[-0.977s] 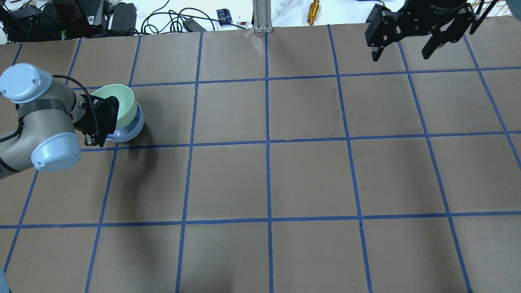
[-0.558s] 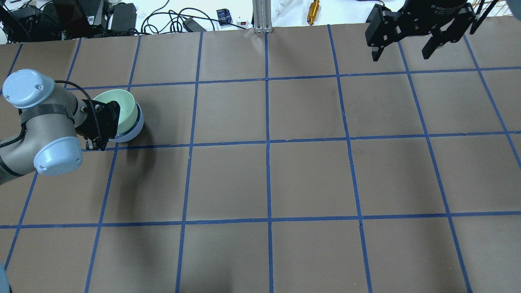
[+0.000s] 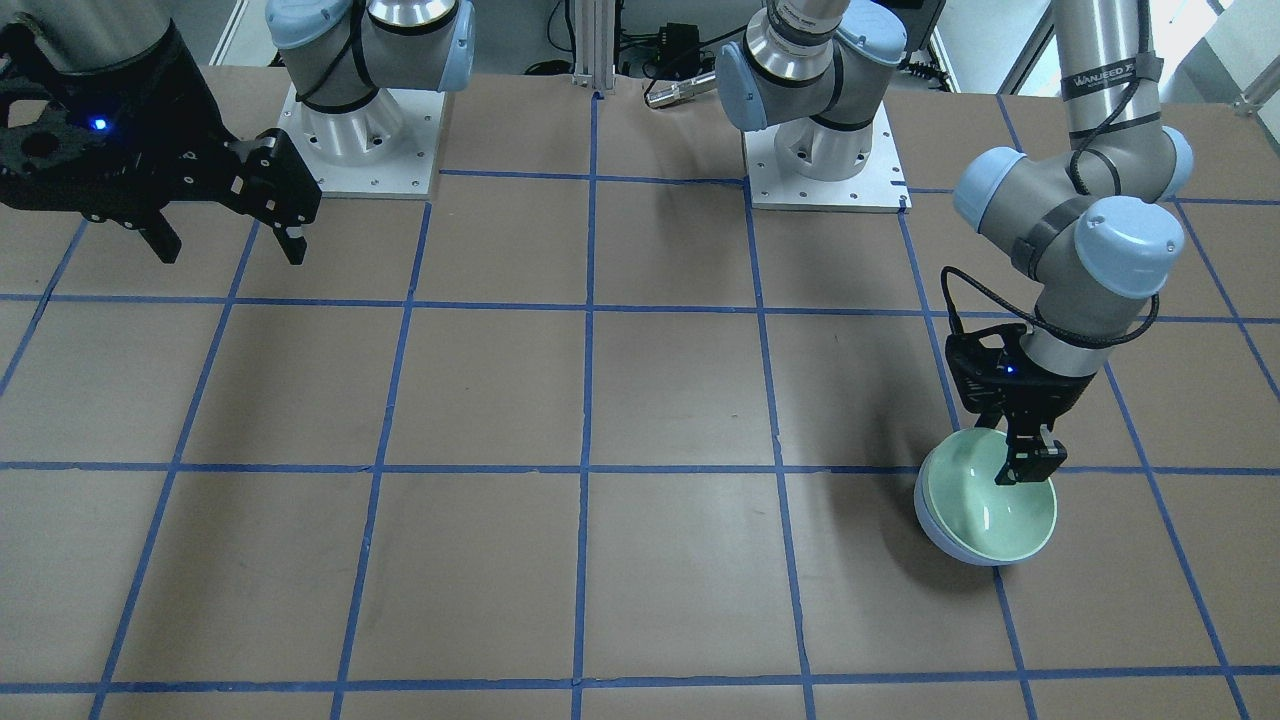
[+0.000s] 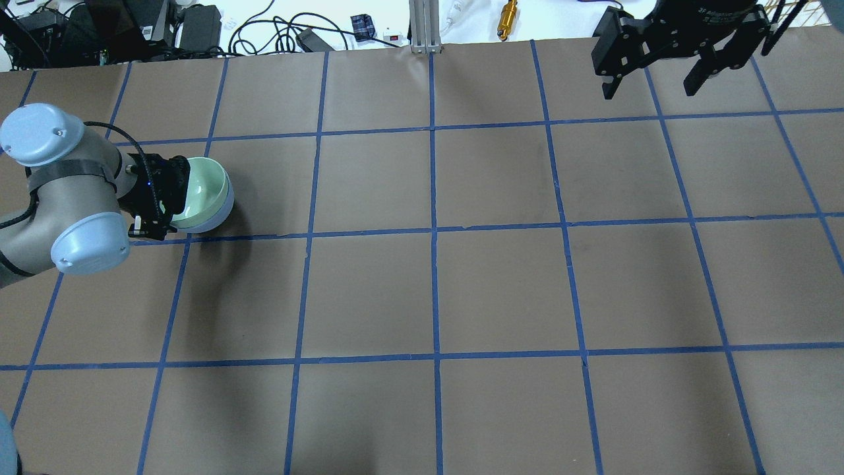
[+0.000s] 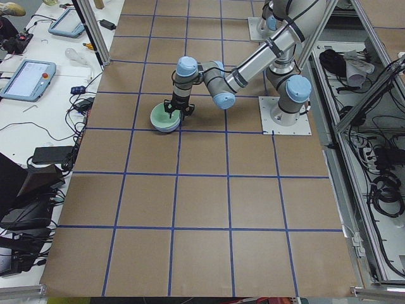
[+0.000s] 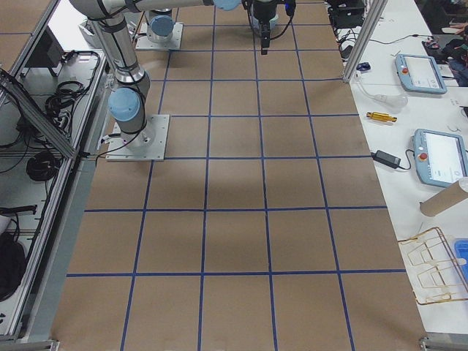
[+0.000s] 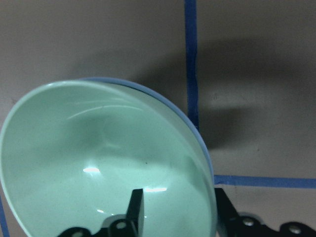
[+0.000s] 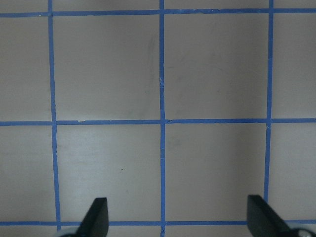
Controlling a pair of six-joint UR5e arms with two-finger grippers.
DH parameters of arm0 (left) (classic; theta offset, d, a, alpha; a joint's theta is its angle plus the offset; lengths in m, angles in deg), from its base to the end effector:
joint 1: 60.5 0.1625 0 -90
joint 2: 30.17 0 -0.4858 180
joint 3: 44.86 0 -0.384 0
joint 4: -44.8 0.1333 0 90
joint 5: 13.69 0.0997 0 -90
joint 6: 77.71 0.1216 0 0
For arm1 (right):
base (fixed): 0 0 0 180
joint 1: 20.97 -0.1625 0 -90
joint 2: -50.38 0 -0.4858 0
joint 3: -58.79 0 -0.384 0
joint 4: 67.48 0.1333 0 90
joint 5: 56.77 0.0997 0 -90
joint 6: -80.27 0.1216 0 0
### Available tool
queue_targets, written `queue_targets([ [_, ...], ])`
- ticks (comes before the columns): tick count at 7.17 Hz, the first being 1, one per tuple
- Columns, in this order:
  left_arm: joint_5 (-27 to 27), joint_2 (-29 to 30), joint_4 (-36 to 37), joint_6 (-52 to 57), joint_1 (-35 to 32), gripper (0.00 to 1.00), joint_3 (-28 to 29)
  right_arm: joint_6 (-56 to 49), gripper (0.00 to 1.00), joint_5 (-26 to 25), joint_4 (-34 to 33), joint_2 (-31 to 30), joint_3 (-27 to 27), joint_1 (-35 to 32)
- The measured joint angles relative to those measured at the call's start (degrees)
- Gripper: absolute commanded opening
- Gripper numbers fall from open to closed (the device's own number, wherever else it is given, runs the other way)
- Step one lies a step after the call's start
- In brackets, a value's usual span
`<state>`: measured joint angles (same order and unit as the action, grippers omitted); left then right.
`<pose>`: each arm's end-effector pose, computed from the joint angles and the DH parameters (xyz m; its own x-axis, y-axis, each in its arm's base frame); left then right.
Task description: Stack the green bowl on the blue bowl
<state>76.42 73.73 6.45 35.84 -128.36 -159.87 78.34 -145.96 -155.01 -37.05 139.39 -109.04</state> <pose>0.0801 -0.5499 0.2963 0.0330 0.9789 -0.2014 0.9958 -0.0151 0.0898 0.1177 -0.5160 0.5798 -0.9999 -0.0010 -0.0115 -0.0001 0.9971 -0.0765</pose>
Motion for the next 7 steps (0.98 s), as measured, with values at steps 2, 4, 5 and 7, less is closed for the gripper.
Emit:
queue_targets([
  [2, 0.08, -1.39, -7.12, -1.08, 0.01, 1.0, 4.27, 0.0, 1.0, 0.0, 0.0, 0.0, 0.0, 0.0],
  [4, -0.54, -5.31, -23.24, -7.68, -0.1, 1.0, 11.93, 0.0, 1.0, 0.01, 0.0, 0.0, 0.0, 0.0],
  [5, -0.77, -7.93, -32.67, -13.97, -0.4, 1.0, 16.46, 0.0, 1.0, 0.0, 0.0, 0.03, 0.0, 0.0],
  [7, -3.41, -11.94, -45.44, -31.78, -1.95, 1.0, 22.59, 0.0, 1.0, 0.03, 0.0, 0.06, 0.0, 0.0],
])
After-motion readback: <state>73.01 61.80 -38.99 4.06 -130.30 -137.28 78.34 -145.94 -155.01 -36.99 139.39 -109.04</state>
